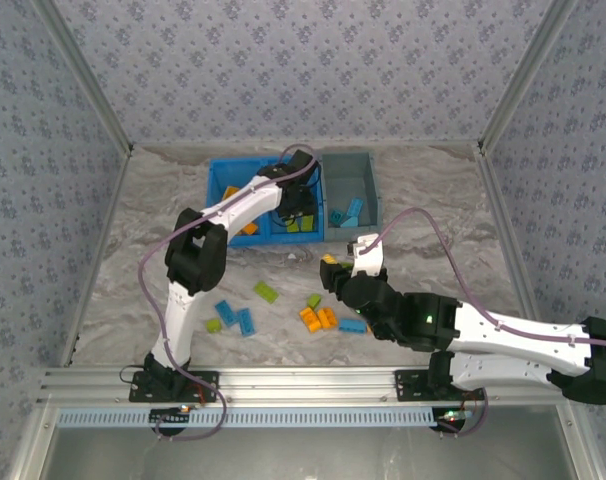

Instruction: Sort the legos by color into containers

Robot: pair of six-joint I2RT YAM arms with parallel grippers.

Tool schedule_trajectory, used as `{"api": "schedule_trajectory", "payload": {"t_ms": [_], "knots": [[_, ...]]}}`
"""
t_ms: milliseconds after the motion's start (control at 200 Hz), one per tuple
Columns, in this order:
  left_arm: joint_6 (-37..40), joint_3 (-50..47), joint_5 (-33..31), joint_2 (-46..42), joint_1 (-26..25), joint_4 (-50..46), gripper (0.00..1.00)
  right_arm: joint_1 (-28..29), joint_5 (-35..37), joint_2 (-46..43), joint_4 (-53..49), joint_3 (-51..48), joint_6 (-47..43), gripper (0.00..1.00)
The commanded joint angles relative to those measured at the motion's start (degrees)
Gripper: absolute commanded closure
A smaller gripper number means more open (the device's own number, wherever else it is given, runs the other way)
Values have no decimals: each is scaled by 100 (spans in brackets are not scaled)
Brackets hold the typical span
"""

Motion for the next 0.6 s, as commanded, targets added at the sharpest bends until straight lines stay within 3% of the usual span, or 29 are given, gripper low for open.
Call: {"api": "schedule_trajectory", "payload": {"t_ms": [0,310,405,595], "knots": [[-18,-133,-119,-404,11,-132,50,-30,56,-1,-43,-72,144,32],[-306,-512,-659,-2151,-286,-421,45,-71,31,42,-328,63,126,32],[-467,-1030,-769,-2965,-438,-447,44,-137,-96,166,-696,244,145,32],[-637,-2517,-647,-4628,-793,-390,41,-217,-379,592,-1919,597,1080,33]]}}
